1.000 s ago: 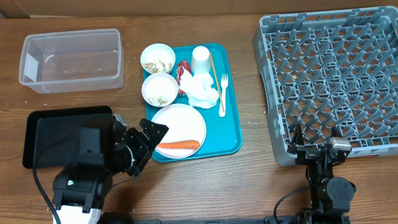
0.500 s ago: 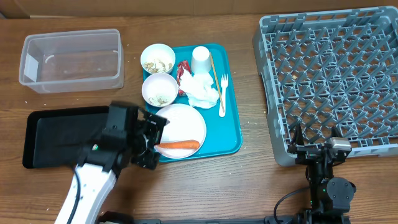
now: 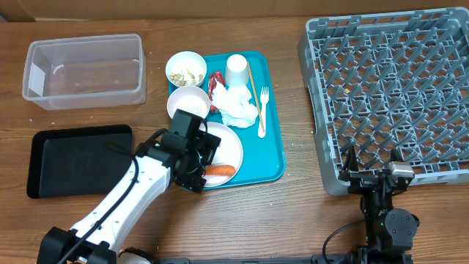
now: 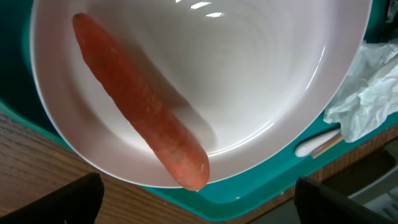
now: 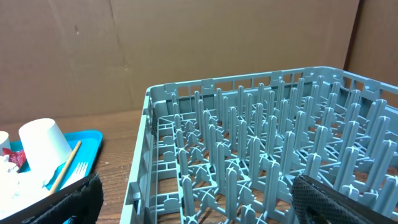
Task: Sort waste into correct bins and load items into the dishwasher rack
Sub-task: 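Move the left gripper over the white plate and grasp the carrot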
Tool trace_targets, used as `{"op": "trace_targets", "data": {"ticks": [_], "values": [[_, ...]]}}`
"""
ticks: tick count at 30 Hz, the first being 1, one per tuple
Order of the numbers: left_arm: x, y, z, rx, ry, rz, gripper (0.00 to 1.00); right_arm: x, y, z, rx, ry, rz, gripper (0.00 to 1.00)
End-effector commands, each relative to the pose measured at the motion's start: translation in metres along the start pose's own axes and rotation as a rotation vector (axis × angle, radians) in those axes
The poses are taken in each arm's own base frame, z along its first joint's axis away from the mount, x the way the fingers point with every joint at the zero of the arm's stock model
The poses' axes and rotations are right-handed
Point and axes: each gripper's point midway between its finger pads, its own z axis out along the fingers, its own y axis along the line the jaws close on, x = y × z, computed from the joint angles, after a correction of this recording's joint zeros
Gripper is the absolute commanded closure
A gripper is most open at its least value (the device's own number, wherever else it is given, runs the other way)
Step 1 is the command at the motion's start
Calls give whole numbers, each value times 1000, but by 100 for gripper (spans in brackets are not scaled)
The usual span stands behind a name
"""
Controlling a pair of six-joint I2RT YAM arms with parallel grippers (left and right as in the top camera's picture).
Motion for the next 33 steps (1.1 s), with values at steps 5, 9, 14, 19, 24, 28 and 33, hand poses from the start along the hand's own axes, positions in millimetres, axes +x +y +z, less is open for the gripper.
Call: {"op": "trace_targets", "data": {"ticks": [5, 9, 14, 19, 24, 28, 33], "values": [[-9, -2, 6, -1, -164, -85, 0, 2, -2, 0, 9, -5, -1, 0], [-7, -1, 20, -21, -160, -90, 0, 1, -2, 0, 9, -5, -1, 0], [-15, 4, 40, -62, -186, -94, 0, 2, -2, 0, 9, -5, -1, 0], [-17, 5, 54, -76, -181, -95, 0, 2, -2, 0, 9, -5, -1, 0], [-17, 4, 54, -74, -182, -88, 7, 2, -2, 0, 9, -5, -1, 0], [-17, 4, 54, -77, -184, -67, 27, 2, -2, 0, 9, -5, -1, 0], [-22, 7, 52, -85, -212, -65, 36, 2, -2, 0, 9, -5, -1, 0]]}}
